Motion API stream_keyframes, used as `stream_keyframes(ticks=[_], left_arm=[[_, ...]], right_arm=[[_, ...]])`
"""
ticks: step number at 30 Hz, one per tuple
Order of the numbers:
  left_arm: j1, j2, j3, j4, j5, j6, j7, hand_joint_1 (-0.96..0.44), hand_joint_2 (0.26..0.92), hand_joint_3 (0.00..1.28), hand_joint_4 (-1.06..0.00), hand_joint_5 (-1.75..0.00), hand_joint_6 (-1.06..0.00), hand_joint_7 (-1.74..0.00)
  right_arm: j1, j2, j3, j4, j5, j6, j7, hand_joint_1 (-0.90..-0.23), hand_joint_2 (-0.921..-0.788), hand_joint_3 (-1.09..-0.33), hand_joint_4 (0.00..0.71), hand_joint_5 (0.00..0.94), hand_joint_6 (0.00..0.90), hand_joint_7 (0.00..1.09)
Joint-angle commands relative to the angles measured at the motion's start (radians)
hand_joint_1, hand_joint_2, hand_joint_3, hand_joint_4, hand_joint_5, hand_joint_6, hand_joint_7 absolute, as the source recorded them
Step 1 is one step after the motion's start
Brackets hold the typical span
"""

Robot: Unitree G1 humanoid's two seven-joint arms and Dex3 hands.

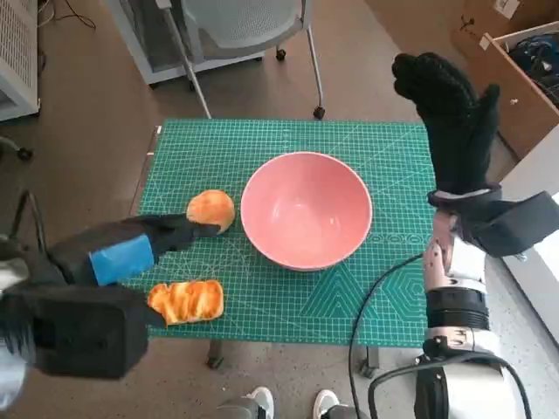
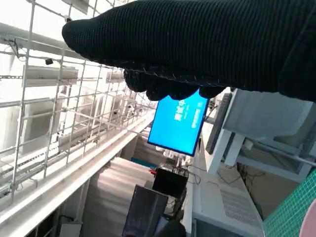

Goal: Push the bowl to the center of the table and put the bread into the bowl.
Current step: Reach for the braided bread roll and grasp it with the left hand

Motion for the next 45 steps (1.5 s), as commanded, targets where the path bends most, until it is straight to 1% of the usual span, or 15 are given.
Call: stream_keyframes(ticks=[1, 12, 15, 20, 24, 28, 36, 38, 39, 40, 41, 42, 43, 44, 45], left_arm=[[0.024, -0.004, -0.047, -0.01, 0.032, 0.016, 0.034, -0.44, 0.657, 0.0, 0.0, 0.0, -0.13, -0.04], [0.072, -0.072, -0.16, 0.09, 0.123, -0.064, 0.133, -0.46, 0.656, 0.0, -0.01, 0.0, -0.14, -0.03], [0.071, -0.093, -0.187, 0.112, 0.153, -0.065, 0.151, -0.45, 0.657, 0.0, -0.02, -0.01, -0.16, -0.02], [0.068, -0.153, -0.273, 0.194, 0.254, -0.078, 0.218, -0.39, 0.672, 0.01, -0.06, -0.01, -0.19, -0.02], [0.067, -0.196, -0.322, 0.245, 0.325, -0.074, 0.247, -0.36, 0.697, 0.01, -0.12, -0.02, -0.24, -0.03], [0.066, -0.231, -0.359, 0.279, 0.388, -0.052, 0.254, -0.33, 0.722, 0.02, -0.18, -0.02, -0.31, -0.04], [0.056, -0.286, -0.422, 0.35, 0.497, -0.003, 0.23, -0.21, 0.749, 0.01, -0.31, -0.03, -0.42, -0.05], [0.061, -0.29, -0.432, 0.363, 0.52, -0.005, 0.227, -0.15, 0.761, 0.01, -0.4, -0.07, -0.47, -0.07], [0.064, -0.291, -0.434, 0.366, 0.531, -0.008, 0.227, -0.12, 0.77, 0.01, -0.47, -0.14, -0.5, -0.08], [0.069, -0.288, -0.436, 0.369, 0.544, -0.015, 0.227, -0.08, 0.784, 0.01, -0.53, -0.3, -0.54, -0.09], [0.072, -0.287, -0.437, 0.37, 0.554, -0.02, 0.227, 0.09, 0.833, 0.01, -0.61, -0.62, -0.6, -0.13], [0.077, -0.281, -0.437, 0.368, 0.565, -0.029, 0.227, 0.14, 0.851, 0.01, -0.63, -0.73, -0.62, -0.15], [0.079, -0.278, -0.436, 0.366, 0.574, -0.036, 0.225, 0.09, 0.858, 0.05, -0.65, -0.89, -0.64, -0.51], [0.087, -0.272, -0.429, 0.356, 0.578, -0.049, 0.226, 0.06, 0.863, 0.09, -0.66, -0.99, -0.65, -0.74], [0.093, -0.268, -0.422, 0.35, 0.581, -0.059, 0.225, 0.05, 0.796, 0.23, -0.65, -1.11, -0.65, -0.82]], right_arm=[[-0.004, 0.004, 0.007, 0.026, -0.005, 0.017, 0.005, -0.686, -0.921, -0.732, 0.213, 0.005, 0.289, 0.06], [-0.01, 0.006, 0.01, 0.032, 0.003, 0.018, 0.023, -0.684, -0.921, -0.721, 0.219, 0.006, 0.293, 0.06], [-0.01, 0.005, 0.009, 0.034, 0.003, 0.016, 0.025, -0.682, -0.921, -0.721, 0.22, 0.005, 0.294, 0.06], [-0.012, 0.003, 0.007, 0.036, 0.008, 0.013, 0.036, -0.672, -0.921, -0.721, 0.221, 0.005, 0.303, 0.06], [-0.01, 0.003, 0.005, 0.032, 0.011, 0.012, 0.042, -0.668, -0.921, -0.721, 0.221, 0.004, 0.306, 0.06], [-0.01, 0.002, 0.003, 0.035, 0.012, 0.012, 0.047, -0.663, -0.921, -0.726, 0.22, 0.003, 0.307, 0.06], [-0.015, -0.004, -0.009, 0.045, 0.022, 0.017, 0.063, -0.66, -0.921, -0.739, 0.219, 0.002, 0.308, 0.06], [-0.016, -0.004, -0.013, 0.048, 0.025, 0.019, 0.066, -0.664, -0.921, -0.737, 0.22, 0.002, 0.309, 0.06], [-0.017, -0.004, -0.014, 0.05, 0.025, 0.019, 0.067, -0.666, -0.921, -0.737, 0.22, 0.002, 0.309, 0.06], [-0.017, -0.003, -0.015, 0.049, 0.026, 0.021, 0.067, -0.668, -0.921, -0.736, 0.22, 0.002, 0.31, 0.06], [-0.017, -0.003, -0.015, 0.049, 0.027, 0.022, 0.068, -0.672, -0.921, -0.736, 0.22, 0.002, 0.31, 0.06], [-0.017, -0.002, -0.015, 0.046, 0.028, 0.023, 0.067, -0.673, -0.921, -0.736, 0.22, 0.002, 0.31, 0.06], [-0.017, -0.002, -0.015, 0.044, 0.028, 0.024, 0.067, -0.677, -0.921, -0.735, 0.22, 0.001, 0.312, 0.06], [-0.018, -0.002, -0.015, 0.045, 0.03, 0.025, 0.067, -0.679, -0.921, -0.735, 0.22, 0.001, 0.312, 0.06], [-0.019, -0.002, -0.015, 0.047, 0.031, 0.026, 0.067, -0.68, -0.921, -0.734, 0.22, 0.001, 0.313, 0.06]])
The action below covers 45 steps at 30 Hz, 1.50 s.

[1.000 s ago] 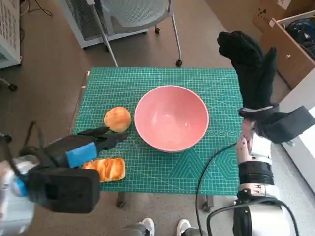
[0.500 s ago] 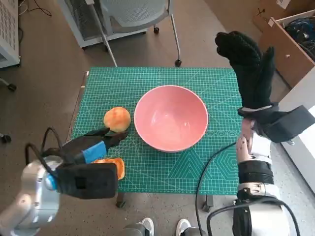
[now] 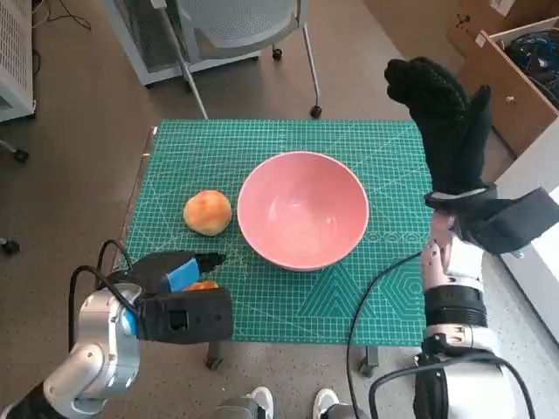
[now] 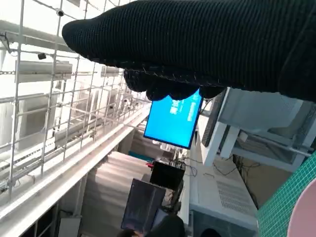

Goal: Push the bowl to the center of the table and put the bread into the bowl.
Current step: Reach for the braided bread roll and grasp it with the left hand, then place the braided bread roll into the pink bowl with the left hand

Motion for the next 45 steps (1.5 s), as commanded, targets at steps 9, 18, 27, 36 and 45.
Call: stream_keyframes(ticks=[9, 18, 27, 36, 45], left_arm=[[0.051, 0.043, 0.118, -0.127, -0.025, -0.092, -0.087, 0.01, 0.457, 0.92, -0.61, -1.63, -0.69, -1.14], [0.065, 0.03, 0.209, -0.165, -0.061, -0.15, -0.088, 0.01, 0.559, 0.71, -0.66, -1.49, -0.7, -1.05], [0.044, 0.016, 0.228, -0.141, -0.043, -0.179, -0.087, 0.0, 0.587, 0.64, -0.71, -1.36, -0.69, -1.1], [0.021, -0.008, 0.248, -0.117, -0.05, -0.205, -0.076, 0.0, 0.602, 0.61, -0.73, -1.29, -0.68, -1.15], [-0.047, -0.033, 0.277, -0.104, -0.079, -0.216, -0.09, 0.0, 0.656, 0.5, -0.76, -1.19, -0.67, -1.16]], right_arm=[[-0.016, -0.003, -0.003, 0.022, 0.009, 0.022, 0.004, -0.681, -0.921, -0.733, 0.221, 0.001, 0.319, 0.06], [-0.019, 0.004, 0.003, 0.026, 0.002, 0.013, -0.005, -0.679, -0.921, -0.733, 0.221, 0.001, 0.321, 0.06], [-0.019, 0.004, 0.003, 0.028, 0.002, 0.009, -0.004, -0.68, -0.921, -0.733, 0.222, 0.001, 0.326, 0.06], [-0.018, 0.001, 0.001, 0.032, 0.005, 0.008, 0.001, -0.674, -0.921, -0.732, 0.223, 0.001, 0.332, 0.06], [-0.018, 0.002, 0.001, 0.032, 0.006, 0.009, 0.003, -0.671, -0.921, -0.735, 0.223, 0.001, 0.333, 0.05]])
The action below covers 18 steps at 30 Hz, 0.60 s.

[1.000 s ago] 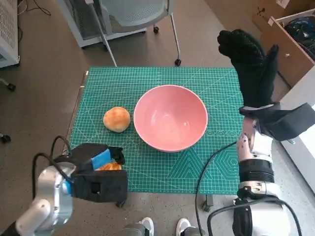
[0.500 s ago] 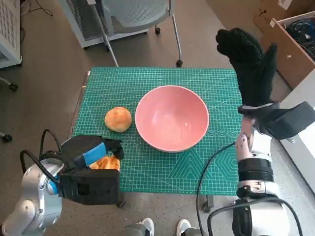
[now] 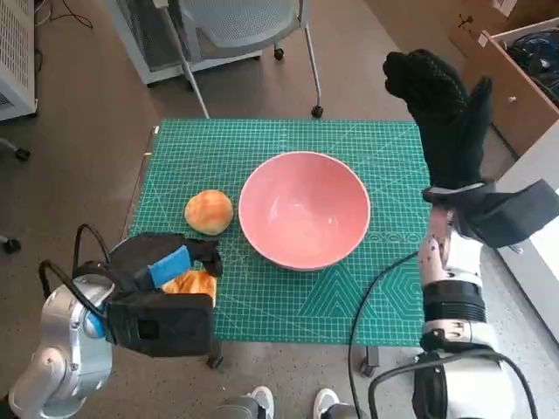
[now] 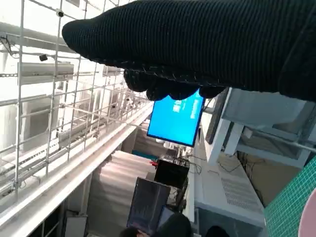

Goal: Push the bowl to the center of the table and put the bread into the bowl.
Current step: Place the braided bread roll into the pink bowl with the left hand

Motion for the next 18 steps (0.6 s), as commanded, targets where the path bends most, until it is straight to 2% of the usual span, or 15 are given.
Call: stream_keyframes(ticks=[1, 11, 18], left_arm=[[-0.08, -0.016, 0.027, 0.006, -0.023, -0.002, -0.016, 0.0, 0.661, 0.49, -0.76, -1.18, -0.66, -1.17], [-0.344, -0.08, -0.001, 0.082, -0.033, 0.004, -0.034, 0.0, 0.76, 0.29, -0.8, -1.06, -0.68, -1.15], [-0.558, -0.191, -0.072, 0.25, -0.023, -0.047, 0.006, 0.0, 0.78, 0.25, -0.8, -1.08, -0.69, -1.12]], right_arm=[[0.007, -0.003, 0.0, 0.014, -0.005, 0.004, 0.004, -0.671, -0.921, -0.736, 0.223, 0.001, 0.333, 0.05], [0.003, -0.004, 0.006, 0.017, -0.019, 0.001, -0.009, -0.66, -0.921, -0.735, 0.224, 0.001, 0.332, 0.05], [0.014, -0.002, 0.011, 0.003, -0.03, -0.004, -0.014, -0.662, -0.921, -0.738, 0.223, 0.0, 0.328, 0.05]])
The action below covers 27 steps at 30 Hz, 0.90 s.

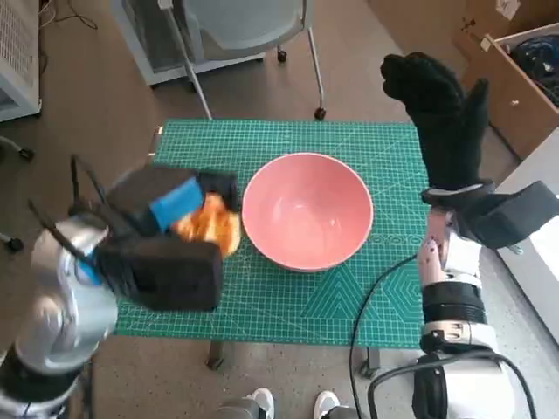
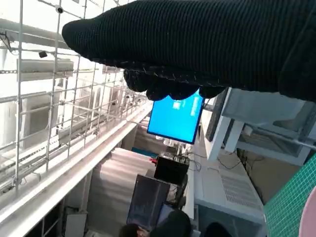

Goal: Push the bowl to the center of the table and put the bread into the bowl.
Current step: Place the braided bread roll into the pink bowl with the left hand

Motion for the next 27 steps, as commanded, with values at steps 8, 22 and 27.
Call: stream_keyframes(ticks=[8, 22, 27], left_arm=[[-0.273, -0.18, -0.124, 0.308, 0.021, -0.09, 0.072, 0.0, 0.858, 0.14, -0.76, -1.14, -0.66, -1.1], [-0.361, -0.333, -0.19, 0.617, 0.011, -0.211, 0.193, 0.0, 0.779, 0.3, -0.74, -1.25, -0.66, -1.05], [-0.345, -0.351, -0.186, 0.652, -0.013, -0.193, 0.168, 0.05, 0.781, 0.15, -0.33, -0.59, -0.21, -0.53]], right_arm=[[0.037, -0.003, 0.007, -0.034, -0.02, 0.008, -0.015, -0.67, -0.921, -0.735, 0.226, 0.002, 0.326, 0.05], [0.076, -0.011, 0.001, -0.108, -0.014, 0.043, -0.023, -0.67, -0.921, -0.722, 0.224, 0.0, 0.324, 0.04], [0.095, -0.017, 0.003, -0.145, -0.024, 0.051, -0.038, -0.668, -0.921, -0.725, 0.221, 0.0, 0.319, 0.04]])
